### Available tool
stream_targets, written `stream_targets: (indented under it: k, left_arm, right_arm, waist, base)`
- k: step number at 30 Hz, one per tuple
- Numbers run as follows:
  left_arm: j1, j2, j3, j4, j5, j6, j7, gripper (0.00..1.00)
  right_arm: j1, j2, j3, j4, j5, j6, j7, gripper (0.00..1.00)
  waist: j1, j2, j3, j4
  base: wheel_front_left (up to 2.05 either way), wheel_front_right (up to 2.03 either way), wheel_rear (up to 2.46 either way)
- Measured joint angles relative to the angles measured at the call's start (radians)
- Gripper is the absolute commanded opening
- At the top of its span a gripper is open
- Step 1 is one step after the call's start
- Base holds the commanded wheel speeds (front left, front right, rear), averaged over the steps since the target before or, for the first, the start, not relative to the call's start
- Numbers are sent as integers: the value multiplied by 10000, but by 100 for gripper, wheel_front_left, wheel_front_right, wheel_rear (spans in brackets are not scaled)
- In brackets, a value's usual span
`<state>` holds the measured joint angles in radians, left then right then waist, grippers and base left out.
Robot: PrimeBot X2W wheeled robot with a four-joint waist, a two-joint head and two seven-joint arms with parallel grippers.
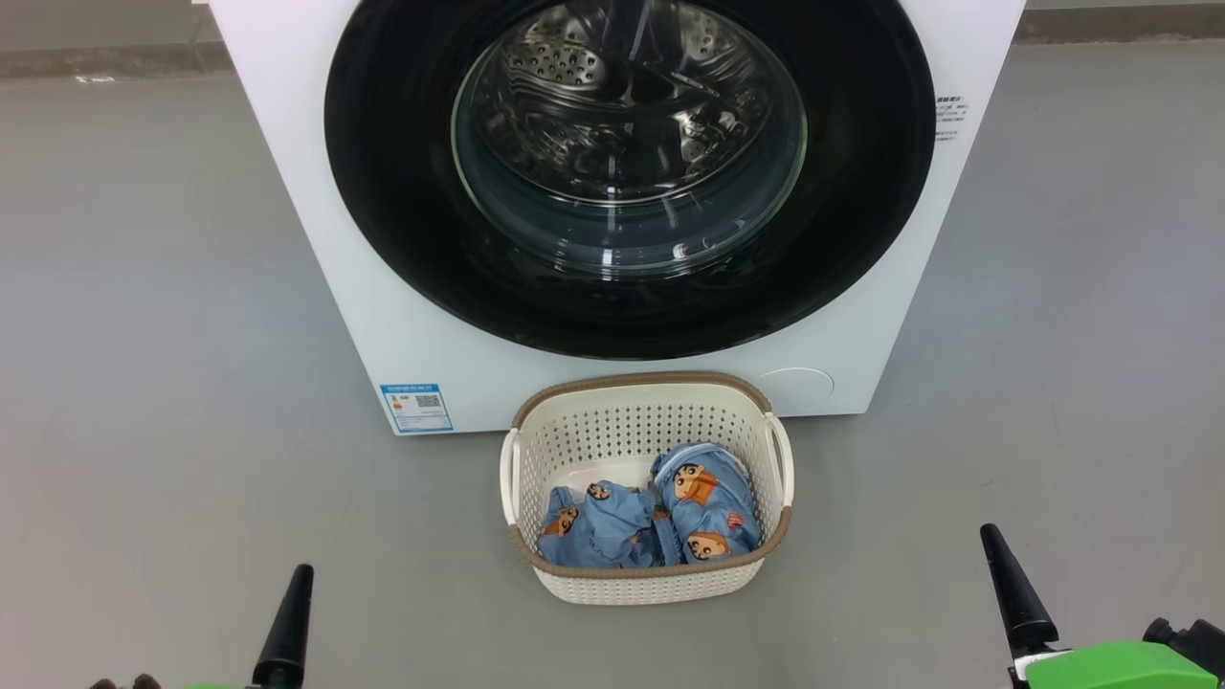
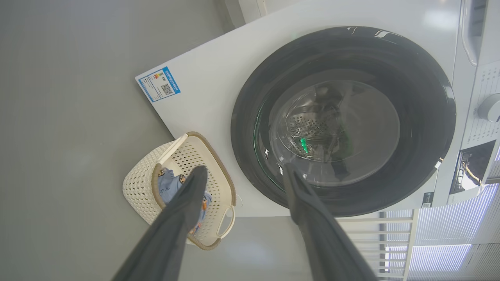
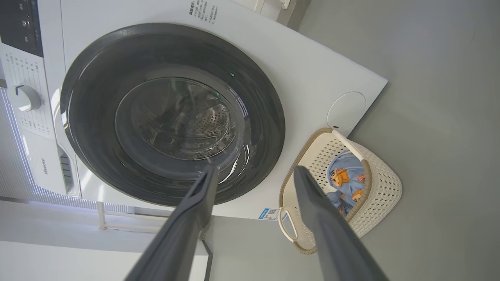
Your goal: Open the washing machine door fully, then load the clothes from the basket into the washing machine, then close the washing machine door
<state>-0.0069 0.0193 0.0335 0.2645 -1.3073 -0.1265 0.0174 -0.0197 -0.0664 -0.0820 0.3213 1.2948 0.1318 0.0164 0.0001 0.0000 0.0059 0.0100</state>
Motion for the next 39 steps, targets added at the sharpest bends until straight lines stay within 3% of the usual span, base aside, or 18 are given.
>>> stream_targets:
  k: [39]
  left_arm:
    - [83,13,-493,-903,5507,0,-1072,100]
  right_arm:
    - [2,-295,353,-96,-4681,0,-1080,100]
  waist:
    - [-1,0,33,156]
  base:
    - [0,0,0]
